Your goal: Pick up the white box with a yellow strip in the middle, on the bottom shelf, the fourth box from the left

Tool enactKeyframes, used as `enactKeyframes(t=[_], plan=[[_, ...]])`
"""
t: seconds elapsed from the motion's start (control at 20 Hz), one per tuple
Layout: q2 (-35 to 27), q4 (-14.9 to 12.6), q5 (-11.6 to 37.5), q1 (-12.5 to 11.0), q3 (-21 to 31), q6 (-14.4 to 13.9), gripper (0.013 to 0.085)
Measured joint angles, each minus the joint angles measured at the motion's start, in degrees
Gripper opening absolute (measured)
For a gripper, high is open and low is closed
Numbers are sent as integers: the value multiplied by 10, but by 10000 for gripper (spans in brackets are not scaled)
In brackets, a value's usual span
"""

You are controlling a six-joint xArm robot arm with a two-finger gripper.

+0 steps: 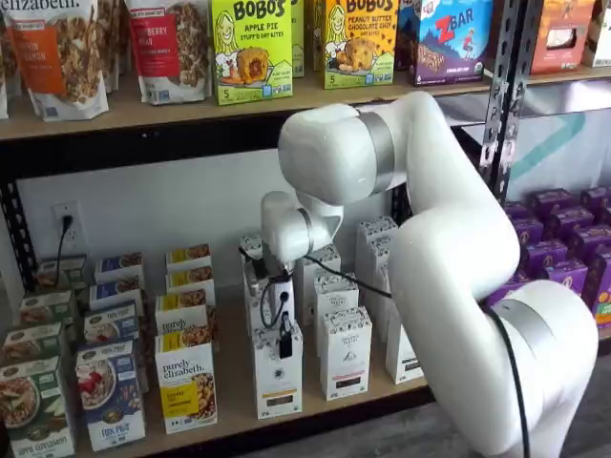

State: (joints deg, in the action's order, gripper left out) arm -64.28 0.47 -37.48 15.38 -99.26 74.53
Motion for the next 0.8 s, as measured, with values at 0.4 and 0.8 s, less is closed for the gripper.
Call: enactKeyframes(t=[0.4, 0.8], plan=[[-19, -10, 5, 5, -13, -13, 850], [-32, -47, 24, 5, -16, -44, 850]])
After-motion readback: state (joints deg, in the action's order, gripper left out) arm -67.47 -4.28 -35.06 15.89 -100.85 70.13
